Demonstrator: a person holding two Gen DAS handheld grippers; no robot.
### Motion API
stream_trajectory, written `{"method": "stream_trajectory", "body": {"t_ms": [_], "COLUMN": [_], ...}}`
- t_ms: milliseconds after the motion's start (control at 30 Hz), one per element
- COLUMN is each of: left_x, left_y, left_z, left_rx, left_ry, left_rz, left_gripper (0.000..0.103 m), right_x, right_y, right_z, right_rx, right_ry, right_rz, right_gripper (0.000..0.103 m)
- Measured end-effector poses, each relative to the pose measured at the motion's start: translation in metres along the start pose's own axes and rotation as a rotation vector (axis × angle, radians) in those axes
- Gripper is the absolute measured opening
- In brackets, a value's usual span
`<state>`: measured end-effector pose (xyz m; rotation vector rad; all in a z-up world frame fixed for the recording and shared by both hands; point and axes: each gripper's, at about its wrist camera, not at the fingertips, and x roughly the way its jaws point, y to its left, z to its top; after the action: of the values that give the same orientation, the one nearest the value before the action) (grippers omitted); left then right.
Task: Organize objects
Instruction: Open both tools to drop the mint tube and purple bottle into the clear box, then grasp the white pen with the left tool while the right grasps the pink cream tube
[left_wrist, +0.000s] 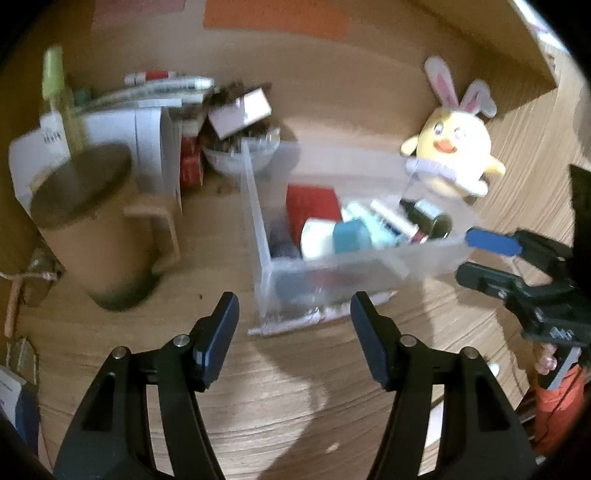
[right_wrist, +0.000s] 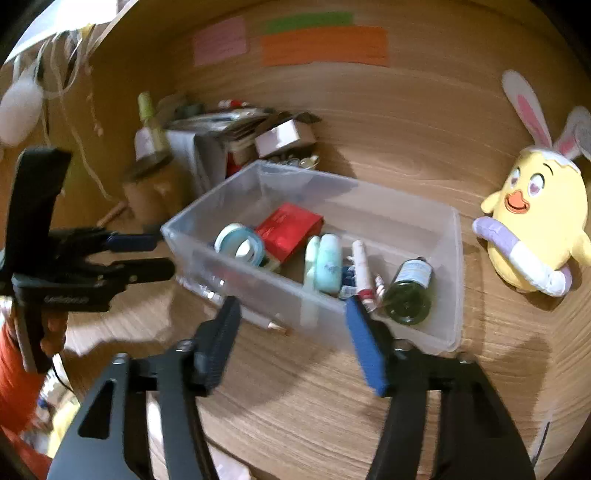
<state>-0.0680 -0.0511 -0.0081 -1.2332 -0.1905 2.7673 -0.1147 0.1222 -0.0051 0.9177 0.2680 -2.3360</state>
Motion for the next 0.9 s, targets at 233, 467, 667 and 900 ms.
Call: {"method": "stream_trajectory", "body": {"t_ms": [233,467,667,900], "left_x": [0.026,0.041,0.044,0.031], "left_y": [0.002,0.002,-0.001,-0.021], "left_z": [-0.008,-0.007,-0.013,-0.029], "left_rx": [0.003,0.002,-0.009,0.082], "left_ry": [0.071,0.104,0.118,0.156], "left_rz": [-0.01,-0.035,-0.06,-0.109], "left_gripper": [0.062,0.062,0.063,0.062], "right_x": [0.015,0.053,0.071,0.065], "right_y": [0.014,0.006,0.01,0.017], "right_z": [-0.014,-0.017,-0.018,-0.023], "right_rx": [-0.019,0.024,0.033,0.001], "right_ry": [0.068,0.167,0.2,0.214], "right_rz": [0.045,0.071,0.114,0.14], "right_gripper": [0.06,0.053,0.034,0.033]}}
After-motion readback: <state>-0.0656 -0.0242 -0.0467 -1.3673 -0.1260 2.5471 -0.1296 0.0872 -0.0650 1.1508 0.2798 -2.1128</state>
